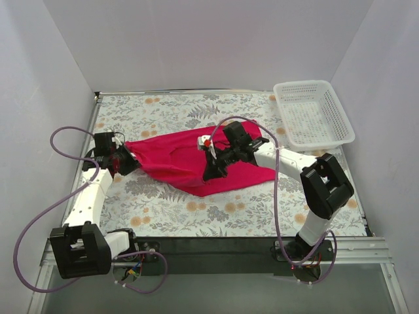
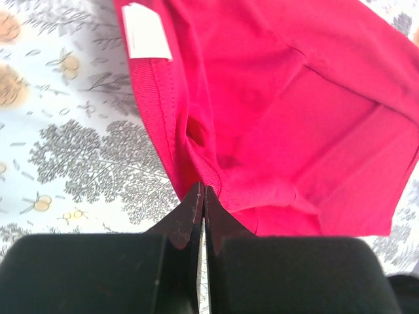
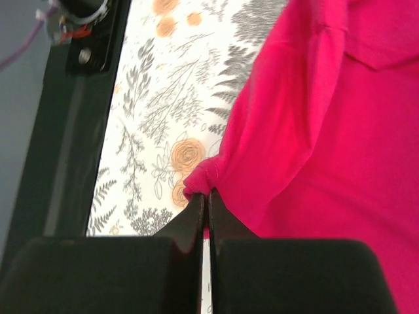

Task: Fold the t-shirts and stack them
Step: Fold the tshirt

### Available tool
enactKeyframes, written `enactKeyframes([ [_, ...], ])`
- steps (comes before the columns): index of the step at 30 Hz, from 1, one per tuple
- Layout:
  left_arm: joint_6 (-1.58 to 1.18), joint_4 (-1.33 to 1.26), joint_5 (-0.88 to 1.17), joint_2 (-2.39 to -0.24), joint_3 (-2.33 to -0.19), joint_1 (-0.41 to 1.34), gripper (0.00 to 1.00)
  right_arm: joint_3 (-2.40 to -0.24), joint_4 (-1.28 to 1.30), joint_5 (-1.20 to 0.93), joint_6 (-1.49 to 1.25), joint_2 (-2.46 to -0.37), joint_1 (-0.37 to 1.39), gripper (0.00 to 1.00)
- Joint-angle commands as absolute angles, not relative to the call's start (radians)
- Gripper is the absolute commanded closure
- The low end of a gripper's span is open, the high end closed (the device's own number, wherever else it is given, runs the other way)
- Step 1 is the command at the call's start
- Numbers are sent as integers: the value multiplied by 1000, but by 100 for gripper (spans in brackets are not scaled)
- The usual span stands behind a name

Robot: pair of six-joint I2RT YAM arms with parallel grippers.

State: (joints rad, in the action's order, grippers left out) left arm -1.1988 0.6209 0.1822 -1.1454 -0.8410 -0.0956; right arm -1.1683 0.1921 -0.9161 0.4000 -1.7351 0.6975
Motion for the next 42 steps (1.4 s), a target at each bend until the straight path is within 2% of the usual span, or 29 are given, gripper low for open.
enactKeyframes([
  [1, -1256, 670, 144, -1121, -838, -135, 100, -1161, 339, -927, 685, -1661, 747, 99],
  [7, -1344, 680, 150, -1051, -818, -228, 100, -1126, 400, -813, 874, -1545, 894, 99],
  [11, -1383, 667, 207, -999, -781, -287, 100, -1103, 413, -587, 954, -1519, 1095, 96],
  [13, -1393, 654, 241, -991, -750, -291, 100, -1098, 431, -520, 965, -1532, 1155, 78],
  [14, -1396, 647, 248, -988, -739, -294, 100, -1098, 443, -478, 968, -1537, 1198, 60],
  [17, -1397, 641, 262, -982, -712, -298, 100, -1097, 449, -475, 936, -1526, 1212, 48],
  [22, -1407, 652, 262, -963, -684, -296, 100, -1108, 390, -456, 801, -1508, 1178, 43],
  [26, -1437, 679, 216, -950, -683, -298, 100, -1108, 272, -450, 525, -1580, 1121, 39],
  [31, -1511, 781, 26, -931, -707, -298, 100, -1135, 216, -462, 319, -1719, 1098, 38],
  [34, -1543, 834, -101, -907, -716, -298, 100, -1186, 219, -535, 260, -1746, 958, 39],
  [36, -1566, 856, -127, -888, -724, -299, 92, -1200, 256, -615, 290, -1737, 826, 40],
  [37, -1574, 864, -155, -884, -736, -301, 85, -1192, 265, -629, 325, -1708, 787, 40],
  [38, -1583, 870, -167, -879, -744, -299, 63, -1180, 279, -661, 383, -1689, 719, 39],
  [40, -1594, 876, -205, -871, -774, -299, 36, -1143, 293, -690, 431, -1636, 652, 39],
  [41, -1591, 862, -210, -876, -781, -298, 24, -1132, 296, -702, 463, -1620, 594, 39],
  [42, -1576, 848, -204, -880, -787, -299, 18, -1123, 305, -700, 475, -1611, 565, 39],
])
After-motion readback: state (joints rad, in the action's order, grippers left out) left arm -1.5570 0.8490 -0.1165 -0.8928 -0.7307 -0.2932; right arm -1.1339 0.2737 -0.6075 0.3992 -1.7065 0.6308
